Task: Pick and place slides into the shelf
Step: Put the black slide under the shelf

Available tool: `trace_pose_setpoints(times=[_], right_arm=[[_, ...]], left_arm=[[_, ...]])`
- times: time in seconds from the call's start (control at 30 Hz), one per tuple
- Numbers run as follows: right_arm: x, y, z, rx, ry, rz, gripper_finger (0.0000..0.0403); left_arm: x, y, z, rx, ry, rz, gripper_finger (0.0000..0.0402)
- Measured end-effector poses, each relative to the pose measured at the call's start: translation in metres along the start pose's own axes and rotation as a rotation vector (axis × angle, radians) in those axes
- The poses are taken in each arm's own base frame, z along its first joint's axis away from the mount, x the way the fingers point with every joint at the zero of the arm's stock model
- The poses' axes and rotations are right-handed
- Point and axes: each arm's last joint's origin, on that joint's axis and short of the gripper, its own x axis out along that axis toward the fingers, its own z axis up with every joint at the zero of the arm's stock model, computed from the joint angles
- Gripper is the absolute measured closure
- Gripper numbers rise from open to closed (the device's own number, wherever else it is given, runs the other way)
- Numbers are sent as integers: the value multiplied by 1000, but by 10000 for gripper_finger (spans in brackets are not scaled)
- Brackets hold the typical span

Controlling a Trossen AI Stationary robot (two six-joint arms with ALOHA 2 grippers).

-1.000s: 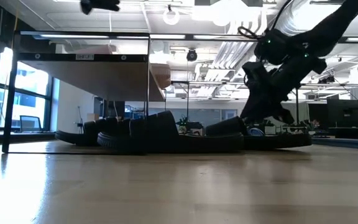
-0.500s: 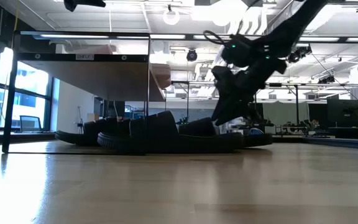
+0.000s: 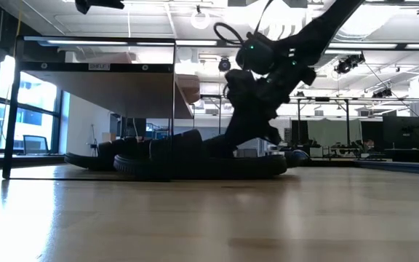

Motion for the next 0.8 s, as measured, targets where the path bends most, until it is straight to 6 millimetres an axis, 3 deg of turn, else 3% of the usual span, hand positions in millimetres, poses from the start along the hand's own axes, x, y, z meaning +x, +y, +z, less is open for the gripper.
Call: trace_pose_setpoints(times=[0.8], right_arm=[[1,9,11,-54,-54,60,330]], left_arm=[[0,0,0,1,0,0,291]])
